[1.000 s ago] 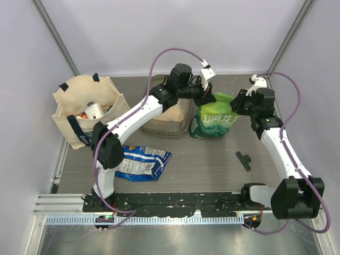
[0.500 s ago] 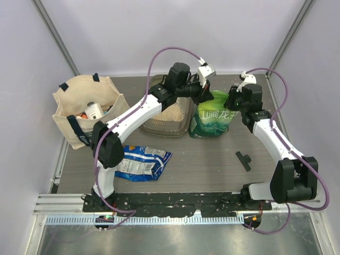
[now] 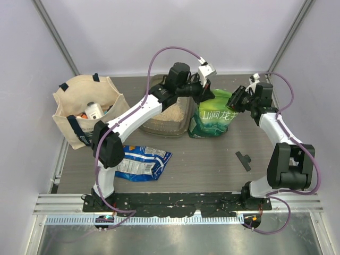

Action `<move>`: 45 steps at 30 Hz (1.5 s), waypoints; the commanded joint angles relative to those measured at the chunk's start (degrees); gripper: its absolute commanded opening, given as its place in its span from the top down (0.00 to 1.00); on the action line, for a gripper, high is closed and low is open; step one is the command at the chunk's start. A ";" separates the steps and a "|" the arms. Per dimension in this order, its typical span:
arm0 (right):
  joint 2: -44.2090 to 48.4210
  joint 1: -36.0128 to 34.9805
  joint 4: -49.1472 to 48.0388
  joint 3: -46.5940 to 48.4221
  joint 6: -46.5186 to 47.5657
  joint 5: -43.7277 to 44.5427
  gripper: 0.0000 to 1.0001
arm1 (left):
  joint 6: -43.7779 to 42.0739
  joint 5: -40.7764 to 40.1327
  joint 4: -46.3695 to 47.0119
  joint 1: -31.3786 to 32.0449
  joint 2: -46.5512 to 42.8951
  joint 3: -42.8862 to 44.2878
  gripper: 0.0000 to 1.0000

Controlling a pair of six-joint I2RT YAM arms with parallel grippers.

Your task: Fill the litter box with clean litter

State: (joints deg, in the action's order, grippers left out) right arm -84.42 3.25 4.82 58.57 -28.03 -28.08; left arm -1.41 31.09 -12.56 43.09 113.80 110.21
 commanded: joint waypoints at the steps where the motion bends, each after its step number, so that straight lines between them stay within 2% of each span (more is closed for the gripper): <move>1: -1.36 2.72 6.25 -1.52 -11.07 -12.87 0.99 | 1.06 1.60 8.60 -0.38 -1.21 1.23 1.00; 9: -1.97 12.91 5.82 -1.09 -17.05 -21.05 0.99 | 1.15 1.43 8.25 -0.46 -1.39 1.14 1.00; 12: -1.45 15.55 2.93 -1.17 -21.52 -22.63 0.99 | 1.15 1.17 7.99 -0.46 -1.82 1.14 1.00; 18: -1.53 17.14 -9.99 -2.31 -32.59 -25.36 0.99 | 0.18 1.08 5.70 -0.55 -2.97 0.88 1.00; 23: -1.36 17.67 -21.94 -2.23 -37.00 -31.94 0.99 | -1.14 0.55 3.24 -0.90 -3.85 0.62 1.00; 33: -3.55 22.59 -28.81 -5.65 -42.72 -34.68 0.99 | -3.16 0.29 0.78 -0.90 -3.93 1.67 1.00; 45: -4.96 26.72 -36.63 -4.95 -47.72 -37.93 0.99 | -4.21 -0.68 0.78 -0.90 -4.46 0.88 1.00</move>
State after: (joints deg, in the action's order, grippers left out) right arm -89.93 28.27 -25.76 52.05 -71.99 -62.37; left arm -4.51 31.31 -12.95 42.68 113.71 110.21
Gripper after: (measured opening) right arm 0.336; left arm 0.017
